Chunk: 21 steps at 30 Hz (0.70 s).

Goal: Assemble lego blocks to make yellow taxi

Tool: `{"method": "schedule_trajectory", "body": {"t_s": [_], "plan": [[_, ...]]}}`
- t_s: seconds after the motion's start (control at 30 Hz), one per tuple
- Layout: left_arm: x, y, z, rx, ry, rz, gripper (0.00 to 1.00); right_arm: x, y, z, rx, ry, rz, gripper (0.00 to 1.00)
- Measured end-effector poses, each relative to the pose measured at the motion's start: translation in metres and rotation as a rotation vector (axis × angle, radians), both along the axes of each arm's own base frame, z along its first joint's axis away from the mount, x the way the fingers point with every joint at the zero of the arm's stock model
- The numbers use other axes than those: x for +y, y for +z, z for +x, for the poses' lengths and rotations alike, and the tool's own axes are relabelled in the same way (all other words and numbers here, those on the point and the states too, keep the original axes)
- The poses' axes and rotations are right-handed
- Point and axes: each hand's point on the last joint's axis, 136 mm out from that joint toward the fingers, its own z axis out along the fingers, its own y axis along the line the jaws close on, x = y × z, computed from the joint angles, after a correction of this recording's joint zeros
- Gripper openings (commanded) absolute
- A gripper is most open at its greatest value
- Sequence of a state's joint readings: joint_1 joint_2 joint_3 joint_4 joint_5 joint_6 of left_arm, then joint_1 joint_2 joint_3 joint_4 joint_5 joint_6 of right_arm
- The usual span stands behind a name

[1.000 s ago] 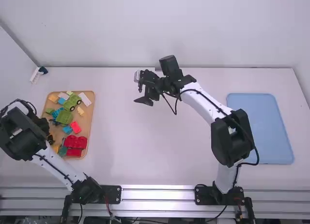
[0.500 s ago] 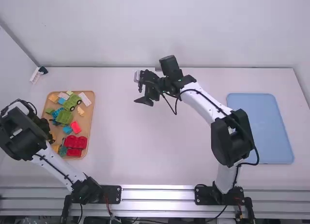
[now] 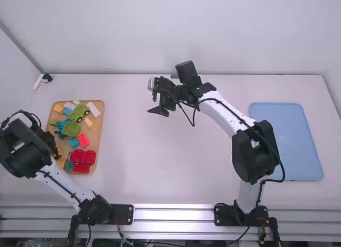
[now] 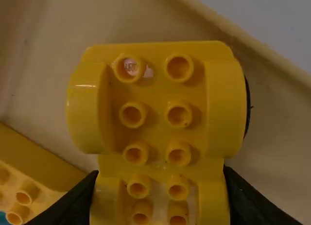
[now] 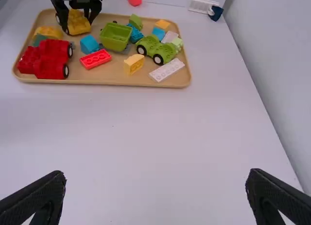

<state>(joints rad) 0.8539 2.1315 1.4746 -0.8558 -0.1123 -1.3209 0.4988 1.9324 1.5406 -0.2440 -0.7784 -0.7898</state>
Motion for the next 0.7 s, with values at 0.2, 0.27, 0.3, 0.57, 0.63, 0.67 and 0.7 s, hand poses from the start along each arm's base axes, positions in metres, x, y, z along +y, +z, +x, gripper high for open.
{"method": "schedule_trajectory", "body": {"t_s": [0.2,0.27,0.3,0.57,0.63,0.67,0.7], "plan": [[-0.002,0.011,0.009,-0.044,-0.168,-0.06,0.3,-0.016,-0.001,0.012,0.006,-0.038,-0.004,0.99],[-0.002,0.02,0.011,-0.047,-0.21,-0.075,0.29,-0.024,-0.001,0.017,0.017,-0.056,-0.01,0.99],[-0.001,0.026,0.013,-0.051,-0.234,-0.074,0.29,-0.03,-0.001,0.021,0.026,-0.071,-0.014,0.99],[-0.002,0.125,0.038,-0.18,-0.494,0.179,0.23,-0.062,0.013,0.029,0.048,-0.138,-0.021,0.99],[-0.012,0.145,0.049,-0.213,-0.592,0.238,0.22,-0.066,0.018,0.028,0.047,-0.146,-0.021,0.99],[-0.034,0.17,0.07,-0.266,-0.775,0.303,0.2,-0.072,0.025,0.027,0.045,-0.157,-0.019,0.99],[-0.051,0.18,0.082,-0.294,-0.891,0.323,0.2,-0.076,0.029,0.026,0.046,-0.164,-0.018,0.99]]}}
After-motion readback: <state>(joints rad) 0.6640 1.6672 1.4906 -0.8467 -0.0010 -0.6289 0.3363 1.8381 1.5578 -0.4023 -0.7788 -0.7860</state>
